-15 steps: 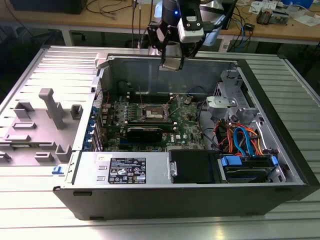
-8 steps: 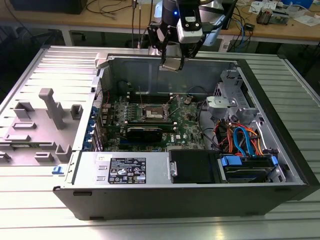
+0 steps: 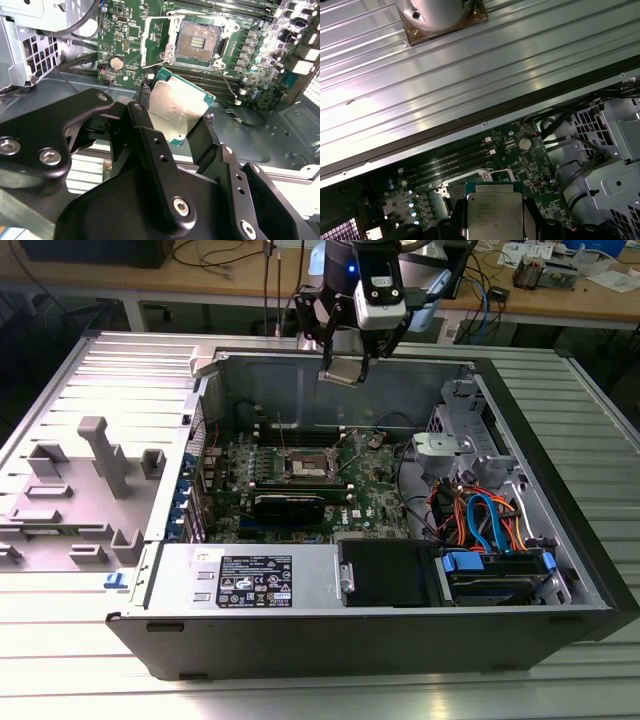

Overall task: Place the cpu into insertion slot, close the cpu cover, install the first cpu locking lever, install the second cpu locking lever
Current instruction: 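Place the cpu into insertion slot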

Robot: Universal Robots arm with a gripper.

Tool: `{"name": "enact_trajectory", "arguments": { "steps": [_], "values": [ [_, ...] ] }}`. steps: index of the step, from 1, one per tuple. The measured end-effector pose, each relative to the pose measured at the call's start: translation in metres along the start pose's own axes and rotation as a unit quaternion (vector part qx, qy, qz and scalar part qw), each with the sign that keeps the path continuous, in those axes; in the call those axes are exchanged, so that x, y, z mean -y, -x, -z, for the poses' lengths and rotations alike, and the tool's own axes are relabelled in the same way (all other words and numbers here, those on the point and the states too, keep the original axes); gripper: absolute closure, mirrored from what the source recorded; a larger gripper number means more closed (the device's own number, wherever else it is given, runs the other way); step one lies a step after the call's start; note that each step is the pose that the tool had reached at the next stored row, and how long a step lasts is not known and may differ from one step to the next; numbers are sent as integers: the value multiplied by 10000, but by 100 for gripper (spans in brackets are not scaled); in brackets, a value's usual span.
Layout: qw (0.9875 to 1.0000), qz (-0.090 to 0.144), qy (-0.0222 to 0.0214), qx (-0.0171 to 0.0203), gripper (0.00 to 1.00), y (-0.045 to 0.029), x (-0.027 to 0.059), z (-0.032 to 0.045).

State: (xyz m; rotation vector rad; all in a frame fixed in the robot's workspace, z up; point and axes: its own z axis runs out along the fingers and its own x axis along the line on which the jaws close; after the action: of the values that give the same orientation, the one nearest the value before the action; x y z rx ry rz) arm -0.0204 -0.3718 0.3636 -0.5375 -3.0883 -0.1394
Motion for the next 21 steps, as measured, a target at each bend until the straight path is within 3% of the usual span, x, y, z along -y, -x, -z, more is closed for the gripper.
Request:
{"name": "enact_trajectory", "arguments": {
  "steps": [13, 21],
  "values": [
    [10000, -11, 0, 1, 45, 20, 61, -12],
    [9991, -424, 8, 37, 45, 19, 63, -31]
  ]
}}
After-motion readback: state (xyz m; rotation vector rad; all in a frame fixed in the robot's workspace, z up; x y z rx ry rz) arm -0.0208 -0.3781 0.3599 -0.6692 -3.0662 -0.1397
